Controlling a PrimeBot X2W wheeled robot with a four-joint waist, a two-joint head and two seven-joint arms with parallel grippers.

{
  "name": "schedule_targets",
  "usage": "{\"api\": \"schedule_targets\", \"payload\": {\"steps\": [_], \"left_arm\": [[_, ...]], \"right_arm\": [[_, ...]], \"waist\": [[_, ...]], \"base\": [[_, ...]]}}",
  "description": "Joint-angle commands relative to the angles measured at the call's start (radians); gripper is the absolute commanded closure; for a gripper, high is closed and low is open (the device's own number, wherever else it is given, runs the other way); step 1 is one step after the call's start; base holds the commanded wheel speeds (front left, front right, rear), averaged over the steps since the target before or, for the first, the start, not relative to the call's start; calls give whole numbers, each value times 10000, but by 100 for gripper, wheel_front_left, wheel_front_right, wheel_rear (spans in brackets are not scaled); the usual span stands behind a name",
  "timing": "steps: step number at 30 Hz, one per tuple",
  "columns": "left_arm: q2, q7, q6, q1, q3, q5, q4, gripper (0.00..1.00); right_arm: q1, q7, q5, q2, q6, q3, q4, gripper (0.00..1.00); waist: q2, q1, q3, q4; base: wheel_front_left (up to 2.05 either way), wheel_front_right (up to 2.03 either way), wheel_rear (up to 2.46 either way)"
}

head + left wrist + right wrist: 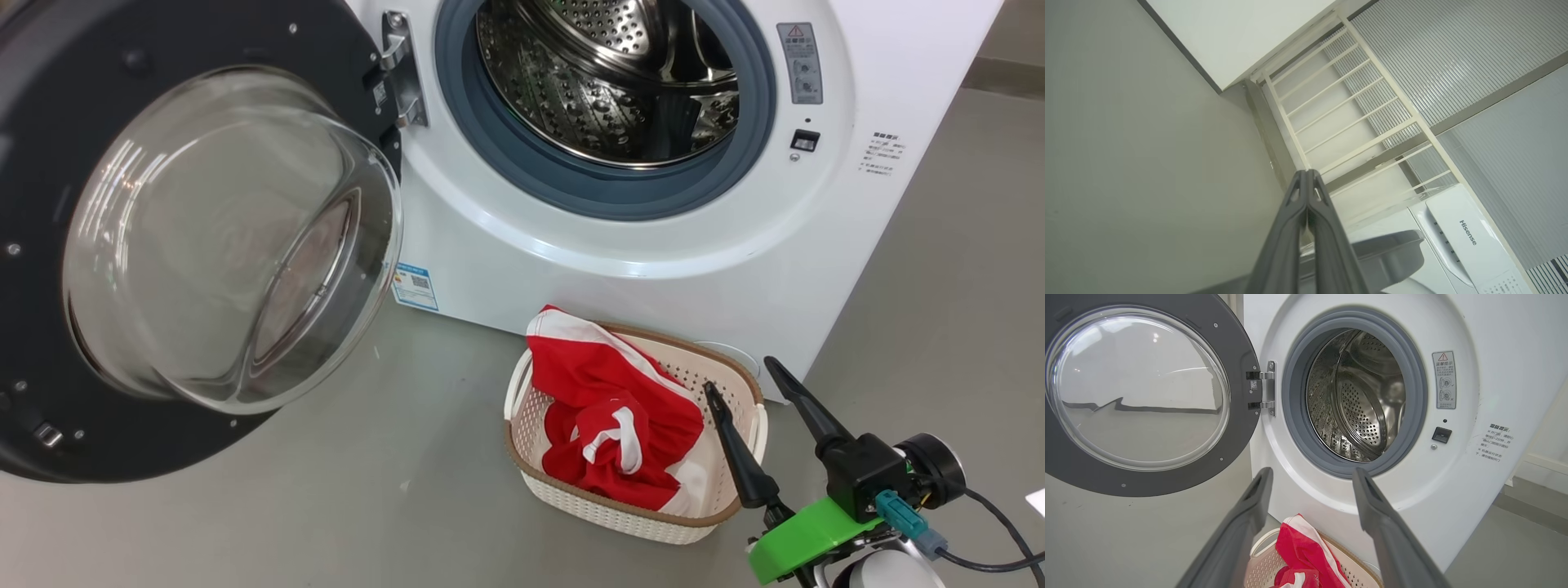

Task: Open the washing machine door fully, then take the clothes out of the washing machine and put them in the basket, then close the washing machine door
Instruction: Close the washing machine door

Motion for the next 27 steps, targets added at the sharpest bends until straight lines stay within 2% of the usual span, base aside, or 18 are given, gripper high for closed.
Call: {"api": "schedule_targets", "payload": {"steps": [1,7,12,14,20,27], "left_arm": [[775,460,-69,-401,70,-153,136,100],[1118,2068,-274,-903,15,-844,1617,100],[1332,2784,-334,-981,-14,-1057,2251,100],[1476,3305,-611,-895,-181,-1083,2516,100],[1436,4153,-959,-658,-340,-1270,2587,100],[1106,4745,-1225,-260,-311,-1595,2463,100]], "right_arm": [[-445,-63,-46,-18,48,261,-206,0],[-539,-63,-2,-18,48,371,-164,0],[-617,-63,61,-18,48,459,-139,0],[-623,-63,69,-18,48,371,-180,0],[-591,-63,33,-18,48,274,-236,0],[-572,-63,69,-18,48,216,-269,0]], "waist": [[0,0,37,24],[0,0,68,-71],[0,0,86,-254],[0,0,139,-391],[0,0,205,-450],[0,0,198,-343]], "base": [[0,0,0],[0,0,0],[0,0,0],[0,0,0],[0,0,0],[0,0,0]]}}
